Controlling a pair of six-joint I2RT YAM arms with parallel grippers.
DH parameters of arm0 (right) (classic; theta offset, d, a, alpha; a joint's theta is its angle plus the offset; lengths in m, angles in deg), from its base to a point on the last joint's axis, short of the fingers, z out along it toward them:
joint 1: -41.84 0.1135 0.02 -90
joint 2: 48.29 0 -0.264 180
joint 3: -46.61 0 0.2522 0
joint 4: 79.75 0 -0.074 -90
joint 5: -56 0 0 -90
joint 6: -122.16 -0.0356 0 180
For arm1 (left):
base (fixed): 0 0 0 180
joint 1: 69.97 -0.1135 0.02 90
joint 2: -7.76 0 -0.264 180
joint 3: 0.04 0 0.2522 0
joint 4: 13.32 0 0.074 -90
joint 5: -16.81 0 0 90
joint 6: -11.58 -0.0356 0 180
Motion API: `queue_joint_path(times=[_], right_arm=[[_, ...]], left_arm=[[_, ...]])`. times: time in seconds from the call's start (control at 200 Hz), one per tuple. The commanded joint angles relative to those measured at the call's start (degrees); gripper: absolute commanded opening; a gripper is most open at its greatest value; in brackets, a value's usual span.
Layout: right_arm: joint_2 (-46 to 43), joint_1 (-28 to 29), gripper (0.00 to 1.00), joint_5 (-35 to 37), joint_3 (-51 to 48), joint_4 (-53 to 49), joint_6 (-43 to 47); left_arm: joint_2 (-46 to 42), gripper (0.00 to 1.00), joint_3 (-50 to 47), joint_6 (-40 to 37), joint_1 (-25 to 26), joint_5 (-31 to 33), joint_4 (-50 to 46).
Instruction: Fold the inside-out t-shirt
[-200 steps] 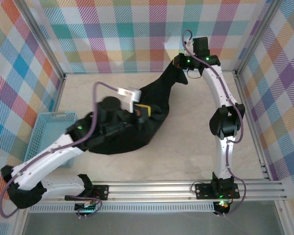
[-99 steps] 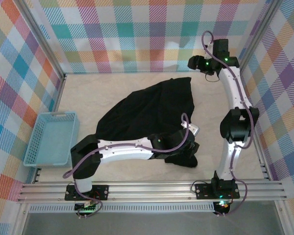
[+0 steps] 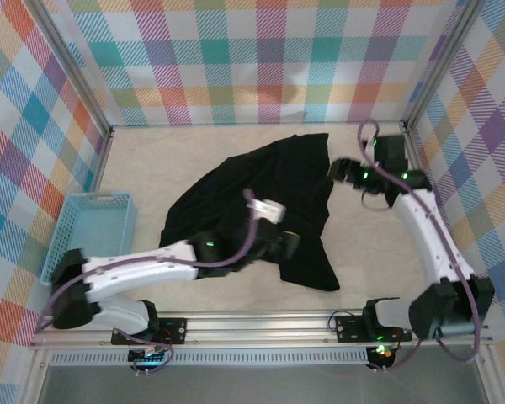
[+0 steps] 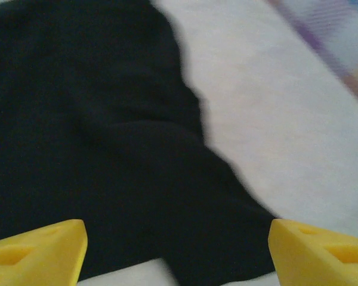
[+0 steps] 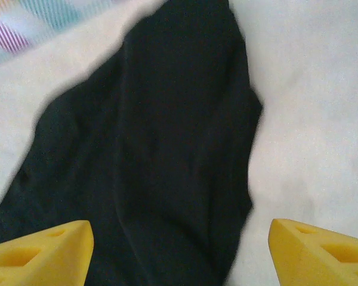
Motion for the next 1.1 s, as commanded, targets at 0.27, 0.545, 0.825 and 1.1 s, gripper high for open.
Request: queue_joint_path(times=[0.27, 0.545, 0.825, 1.1], right_arm=[[-12.5, 20.6, 0.77, 6.8, -28.3, -5.5, -20.7], [-4.6, 25.6, 0.80, 7.3, -34.8, 0.9, -25.0], [7.8, 26.0, 0.50, 10.9, -31.3, 6.0, -22.6], [3.6, 17.9, 0.00, 17.8, -26.9, 0.4, -18.2]], left_arm=[[-20.7, 0.85, -19.1, 7.5, -26.8, -2.6, -17.6], [-8.2, 0.92, -17.5, 9.9, -39.0, -2.8, -20.4], [-2.2, 0.93, -19.3, 10.9, -44.3, -7.2, -16.1], [-2.7, 0.95, -18.3, 11.6, -44.9, -4.6, -18.1]])
